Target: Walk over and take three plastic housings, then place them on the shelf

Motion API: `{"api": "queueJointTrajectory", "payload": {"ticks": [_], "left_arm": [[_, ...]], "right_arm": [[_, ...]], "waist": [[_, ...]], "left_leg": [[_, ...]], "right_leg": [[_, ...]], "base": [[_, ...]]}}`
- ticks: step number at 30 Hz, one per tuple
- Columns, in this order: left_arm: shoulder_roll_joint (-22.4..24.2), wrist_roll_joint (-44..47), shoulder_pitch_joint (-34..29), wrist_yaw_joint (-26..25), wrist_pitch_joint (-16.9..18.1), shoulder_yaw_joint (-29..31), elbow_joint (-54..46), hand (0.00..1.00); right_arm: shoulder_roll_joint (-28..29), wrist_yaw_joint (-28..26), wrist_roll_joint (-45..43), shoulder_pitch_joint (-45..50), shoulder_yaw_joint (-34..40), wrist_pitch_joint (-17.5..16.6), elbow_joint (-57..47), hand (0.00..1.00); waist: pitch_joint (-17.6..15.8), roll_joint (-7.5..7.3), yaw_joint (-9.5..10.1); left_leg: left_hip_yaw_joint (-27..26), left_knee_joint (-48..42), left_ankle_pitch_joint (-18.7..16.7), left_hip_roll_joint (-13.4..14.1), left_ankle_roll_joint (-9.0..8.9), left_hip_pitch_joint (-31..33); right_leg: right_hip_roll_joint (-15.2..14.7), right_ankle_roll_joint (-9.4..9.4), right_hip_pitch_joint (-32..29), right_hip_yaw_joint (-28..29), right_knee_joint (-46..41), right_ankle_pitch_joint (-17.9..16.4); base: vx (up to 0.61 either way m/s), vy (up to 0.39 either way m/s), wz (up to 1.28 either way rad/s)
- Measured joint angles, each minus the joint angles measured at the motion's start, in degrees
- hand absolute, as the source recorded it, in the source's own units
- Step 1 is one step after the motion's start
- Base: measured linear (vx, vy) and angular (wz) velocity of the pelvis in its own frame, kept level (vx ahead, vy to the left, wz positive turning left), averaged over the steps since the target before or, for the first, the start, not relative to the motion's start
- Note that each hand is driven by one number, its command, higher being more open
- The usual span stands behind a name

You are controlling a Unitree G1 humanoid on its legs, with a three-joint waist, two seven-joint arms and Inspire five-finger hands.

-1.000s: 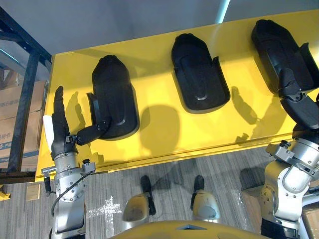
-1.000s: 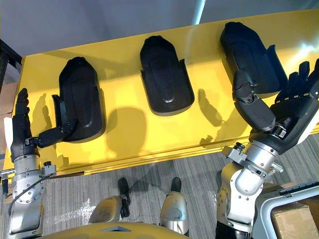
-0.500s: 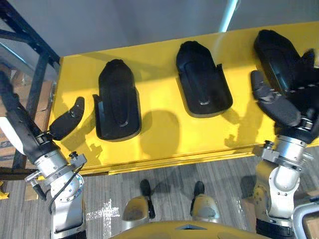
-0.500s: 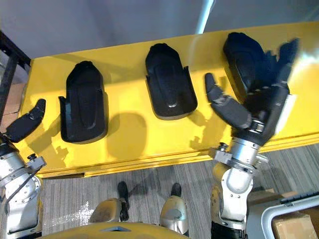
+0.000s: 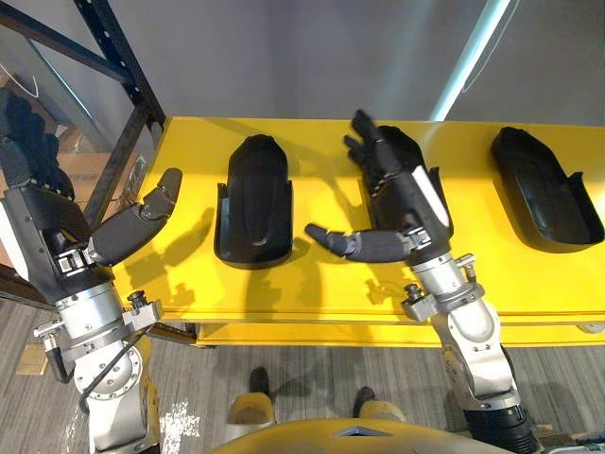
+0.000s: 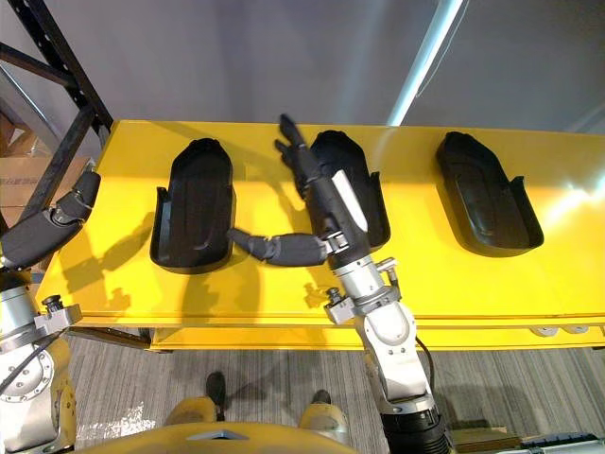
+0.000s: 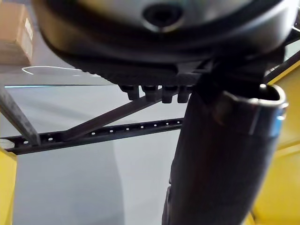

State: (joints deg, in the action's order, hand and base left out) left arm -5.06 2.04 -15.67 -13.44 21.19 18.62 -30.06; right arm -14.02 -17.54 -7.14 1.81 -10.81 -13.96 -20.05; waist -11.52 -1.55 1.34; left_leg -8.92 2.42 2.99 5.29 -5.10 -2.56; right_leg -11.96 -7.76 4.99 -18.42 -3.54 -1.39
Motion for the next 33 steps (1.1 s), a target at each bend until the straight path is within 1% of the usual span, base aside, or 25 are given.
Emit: {"api": "queueJointTrajectory", "payload": {"ticks": [2, 5, 8, 10, 13, 15, 17, 20, 23, 26, 29, 31, 32, 33], "left_arm": [[-0.1, 0.3, -0.2, 0.4, 0.1, -1.0, 0.0, 1.0], [-0.1, 0.2, -0.2, 0.4, 0.9, -2.2, 0.0, 1.0], [-0.5, 0.1, -0.1, -0.6, 1.1, -2.3, -1.3, 1.0], [-0.9, 0.1, 0.0, -1.7, 1.5, -2.5, -2.6, 1.0], [-1.9, 0.1, 0.0, -3.4, 1.6, -2.6, -3.7, 1.0], [-2.0, 0.1, 0.1, -4.0, 1.6, -3.0, -4.0, 1.0], [-1.9, -0.1, 0.1, -4.1, 1.6, -3.4, -4.0, 1.0], [-1.9, -0.3, 0.1, -3.7, 1.6, -3.5, -4.0, 1.0], [-2.0, -0.3, 0.1, -2.3, 1.4, -4.6, -4.0, 1.0], [-2.0, -0.2, 0.1, -1.1, 1.2, -4.9, -4.0, 1.0], [-2.0, 0.5, -0.1, 0.0, 1.2, -5.0, -4.0, 1.0], [-1.9, 0.8, -0.1, 0.5, 1.2, -5.6, -4.0, 1.0], [-1.9, 1.2, -0.2, 1.2, 1.2, -6.2, -4.0, 1.0], [-1.9, 1.5, -0.2, 1.4, 1.2, -6.4, -4.0, 1.0]], "right_arm": [[-1.0, -0.8, 1.0, -0.8, -2.8, 0.0, 1.7, 1.0], [-2.1, -0.9, 6.7, -3.6, -7.1, -0.2, 5.0, 1.0], [-2.2, -0.7, 9.0, -6.3, -8.4, -0.8, 7.0, 1.0], [-2.9, -0.7, 9.1, -8.1, -9.5, -1.3, 8.1, 1.0], [-3.7, -0.6, 9.8, -10.2, -11.9, -1.8, 8.5, 1.0], [-3.9, -0.3, 11.6, -11.2, -13.4, -2.5, 8.7, 1.0], [-3.9, 0.8, 14.1, -11.9, -14.1, -3.1, 8.7, 1.0], [-3.7, 4.5, 19.6, -14.1, -14.9, -5.3, 9.9, 1.0], [-3.6, 10.9, 25.9, -16.9, -15.1, -6.8, 12.7, 1.0], [-3.3, 15.8, 31.2, -18.7, -15.1, -6.8, 14.5, 1.0], [-2.8, 19.8, 32.5, -19.8, -15.0, -6.8, 16.4, 1.0], [-2.5, 21.5, 34.0, -20.7, -14.9, -6.8, 17.5, 1.0], [-2.2, 23.3, 35.8, -21.4, -14.6, -6.8, 18.1, 1.0], [-2.0, 23.6, 36.2, -21.7, -14.5, -6.8, 18.3, 1.0]], "waist": [[0.2, 0.08, 0.2], [0.2, 0.24, 0.73], [0.2, 0.3, 1.43], [0.1, 0.31, 1.76], [0.0, 0.34, 2.45], [-0.2, 0.44, 3.06], [-0.5, 0.5, 3.24], [-2.0, 0.54, 3.25], [-3.7, 0.51, 3.54], [-4.5, 0.54, 3.69], [-4.7, 0.56, 4.11], [-4.7, 0.57, 4.33], [-4.9, 0.7, 4.64], [-5.1, 0.82, 4.69]], "left_leg": [[0.2, 1.0, 0.6, 0.0, -0.06, 0.0], [0.7, 2.4, 2.0, 0.3, -0.14, 0.5], [0.9, 2.4, 2.5, 0.5, -0.17, 2.1], [1.3, 2.4, 2.9, 0.5, -0.1, 3.0], [1.4, 2.4, 3.0, 0.4, -0.1, 3.0], [1.5, 2.4, 3.0, 0.4, -0.1, 3.0], [1.7, 2.4, 3.0, 0.4, -0.1, 3.1], [2.2, 2.4, 3.1, 0.4, -0.12, 3.2], [2.4, 2.4, 3.3, 0.5, -0.17, 3.3], [2.5, 2.4, 3.5, 0.5, -0.1, 3.6], [2.6, 2.3, 3.7, 0.5, -0.11, 4.2], [2.7, 2.3, 3.7, 0.5, -0.1, 4.2], [2.9, 2.3, 3.7, 0.5, -0.11, 4.2], [3.0, 2.3, 3.7, 0.5, -0.12, 4.2]], "right_leg": [[0.2, -0.1, 0.1, -0.2, 0.5, 0.1], [0.7, 0.22, -0.8, -0.5, 0.7, 0.5], [1.0, 0.38, -2.3, -0.6, 0.7, 1.0], [1.0, 0.39, -2.9, -0.9, 0.7, 1.2], [1.0, 0.39, -2.8, -1.0, 0.7, 1.2], [1.0, 0.39, -2.8, -1.0, 0.6, 1.2], [1.0, 0.4, -2.8, -1.1, 0.6, 1.1], [1.0, 0.5, -2.7, -1.5, 0.4, 1.1], [1.0, 0.87, -2.9, -1.7, -0.4, 0.7], [1.0, 0.86, -3.3, -1.7, -0.5, 0.8], [1.0, 0.84, -4.0, -1.7, -0.5, 0.8], [1.0, 0.85, -4.0, -1.7, -0.5, 0.8], [1.0, 0.86, -3.9, -1.8, -0.5, 0.8], [1.0, 0.86, -3.9, -1.8, -0.5, 0.8]], "base": [[-0.07, -0.006, 0.08], [-0.05, -0.011, 0.07], [-0.05, -0.01, 0.05], [-0.01, -0.006, 0.09], [0.0, -0.003, 0.03], [0.0, 0.0, 0.0], [-0.01, -0.001, 0.03], [-0.04, -0.002, 0.07], [-0.02, -0.001, 0.04], [0.0, 0.0, 0.0], [0.0, 0.0, 0.0], [0.0, 0.0, 0.0], [0.02, -0.006, 0.03], [0.01, -0.004, 0.04]]}}
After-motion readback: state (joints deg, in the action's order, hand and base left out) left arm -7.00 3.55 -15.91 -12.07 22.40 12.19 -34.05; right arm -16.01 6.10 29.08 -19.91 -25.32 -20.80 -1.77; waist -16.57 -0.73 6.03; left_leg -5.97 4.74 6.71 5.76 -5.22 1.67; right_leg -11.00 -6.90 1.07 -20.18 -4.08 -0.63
